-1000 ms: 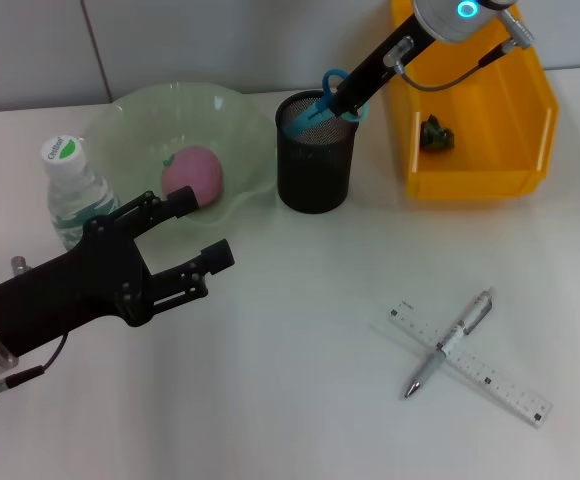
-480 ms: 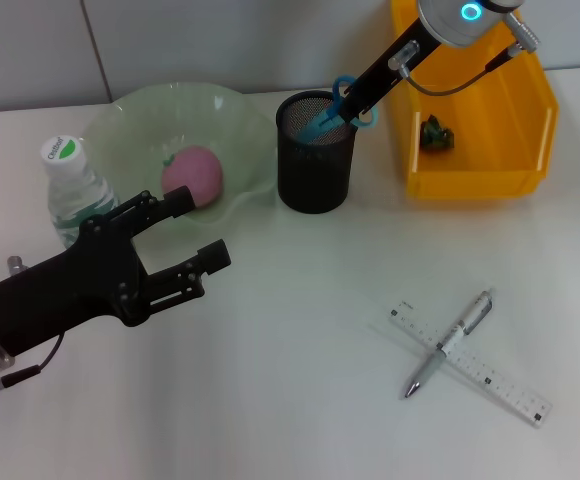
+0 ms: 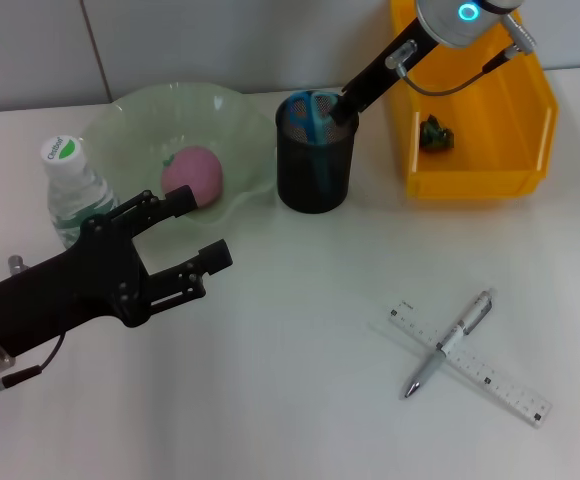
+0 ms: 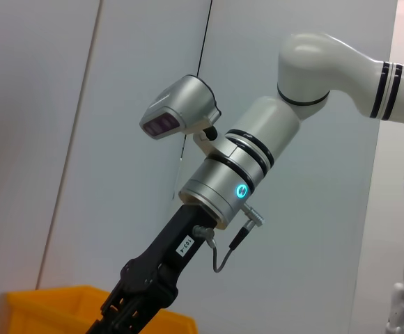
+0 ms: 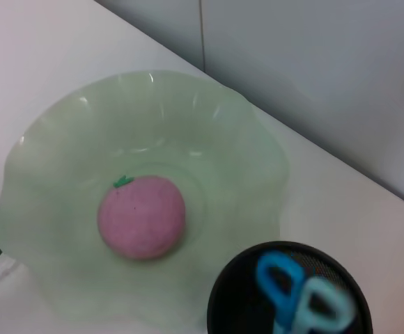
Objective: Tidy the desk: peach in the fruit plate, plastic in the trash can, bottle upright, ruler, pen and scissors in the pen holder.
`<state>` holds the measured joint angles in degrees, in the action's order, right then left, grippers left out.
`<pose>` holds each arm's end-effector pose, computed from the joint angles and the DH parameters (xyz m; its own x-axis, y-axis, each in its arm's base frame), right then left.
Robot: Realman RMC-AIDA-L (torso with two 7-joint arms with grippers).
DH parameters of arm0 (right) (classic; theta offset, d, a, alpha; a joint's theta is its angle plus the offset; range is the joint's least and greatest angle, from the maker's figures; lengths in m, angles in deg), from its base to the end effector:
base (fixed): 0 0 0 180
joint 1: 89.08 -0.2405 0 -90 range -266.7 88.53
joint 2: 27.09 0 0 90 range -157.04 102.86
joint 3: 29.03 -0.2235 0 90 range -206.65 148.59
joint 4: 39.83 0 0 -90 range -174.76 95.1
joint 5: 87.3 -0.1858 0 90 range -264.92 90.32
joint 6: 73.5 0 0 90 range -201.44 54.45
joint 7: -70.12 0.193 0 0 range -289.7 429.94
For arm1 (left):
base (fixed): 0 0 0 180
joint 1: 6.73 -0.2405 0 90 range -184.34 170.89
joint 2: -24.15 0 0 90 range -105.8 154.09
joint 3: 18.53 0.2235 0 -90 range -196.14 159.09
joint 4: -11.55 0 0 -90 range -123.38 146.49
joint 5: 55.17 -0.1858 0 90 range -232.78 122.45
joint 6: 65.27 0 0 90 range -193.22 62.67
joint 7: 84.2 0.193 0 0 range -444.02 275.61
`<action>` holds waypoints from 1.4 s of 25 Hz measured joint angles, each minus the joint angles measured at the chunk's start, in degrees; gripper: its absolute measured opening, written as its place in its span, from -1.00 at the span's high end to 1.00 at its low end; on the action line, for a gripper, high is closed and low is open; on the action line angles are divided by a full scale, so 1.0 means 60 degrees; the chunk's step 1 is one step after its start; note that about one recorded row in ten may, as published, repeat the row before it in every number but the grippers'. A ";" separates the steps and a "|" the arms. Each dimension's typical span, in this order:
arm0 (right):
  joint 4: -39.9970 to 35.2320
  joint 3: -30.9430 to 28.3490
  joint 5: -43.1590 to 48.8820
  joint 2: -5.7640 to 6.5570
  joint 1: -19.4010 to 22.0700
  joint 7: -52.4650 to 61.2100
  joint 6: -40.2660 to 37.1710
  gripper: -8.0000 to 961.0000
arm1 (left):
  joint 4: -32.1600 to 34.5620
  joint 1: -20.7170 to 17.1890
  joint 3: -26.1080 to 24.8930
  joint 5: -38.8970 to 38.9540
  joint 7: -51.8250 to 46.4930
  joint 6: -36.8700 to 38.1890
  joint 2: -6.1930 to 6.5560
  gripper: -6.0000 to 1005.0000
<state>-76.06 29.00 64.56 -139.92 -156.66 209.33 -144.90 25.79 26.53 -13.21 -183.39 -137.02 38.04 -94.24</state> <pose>0.1178 0.4411 -0.0202 0.7850 -0.6170 0.0544 -0.5230 -0.7073 -0.4756 -0.1734 0.2808 -0.0247 0.5836 0.1345 0.8008 0.3721 -0.9208 -0.1165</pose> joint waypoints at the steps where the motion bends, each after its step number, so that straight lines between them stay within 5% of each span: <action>1: 0.0000 0.0000 0.0000 0.0000 0.0000 0.0000 0.0000 0.78 | 0.0000 -0.0002 -0.0001 0.0000 0.0000 0.0008 0.0000 -0.63; 14: -0.0782 -0.0043 -0.0082 -0.0236 0.0316 0.0131 -0.0024 -0.29 | 0.0021 -0.0054 0.0008 -0.0001 0.0000 0.0129 0.0000 -0.63; 15: -0.1145 -0.0035 -0.0093 -0.0369 0.0490 0.0132 -0.0067 -0.36 | 0.0022 -0.0064 0.0008 -0.0004 0.0000 0.0131 0.0000 -0.63; 23: -0.4034 0.0105 -0.0135 -0.1035 0.1606 0.0505 -0.1732 -0.36 | 0.0044 -0.0124 0.0007 -0.0053 0.0079 0.0155 -0.0001 -0.63; 35: -0.6072 0.1082 -0.0737 -0.1080 0.3226 0.2144 -0.4354 -0.36 | 0.0105 -0.0130 0.0474 -0.0084 0.0131 0.0123 0.0001 -0.63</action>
<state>-112.49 35.49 60.14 -146.40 -137.31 222.20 -171.02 26.42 25.75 -10.37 -183.90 -136.24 38.78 -94.23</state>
